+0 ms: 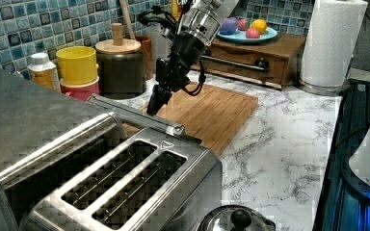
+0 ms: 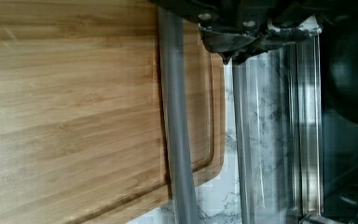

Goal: Close the oven.

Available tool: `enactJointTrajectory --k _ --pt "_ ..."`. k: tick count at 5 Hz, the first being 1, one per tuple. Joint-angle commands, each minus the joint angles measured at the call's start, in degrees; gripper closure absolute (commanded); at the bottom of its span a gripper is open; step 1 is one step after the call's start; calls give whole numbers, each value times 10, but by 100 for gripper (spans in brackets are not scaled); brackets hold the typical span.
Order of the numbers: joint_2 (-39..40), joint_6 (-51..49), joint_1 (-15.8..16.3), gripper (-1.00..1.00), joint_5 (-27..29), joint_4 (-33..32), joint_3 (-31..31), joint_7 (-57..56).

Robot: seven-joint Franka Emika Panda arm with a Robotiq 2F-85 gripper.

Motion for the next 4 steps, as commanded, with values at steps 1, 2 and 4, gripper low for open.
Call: enactJointTrajectory --k 1,2,4 --pt "19 95 13 100 57 60 9 -48" --pt "38 51 6 100 4 79 5 0" --pt "21 42 8 100 78 80 8 -53"
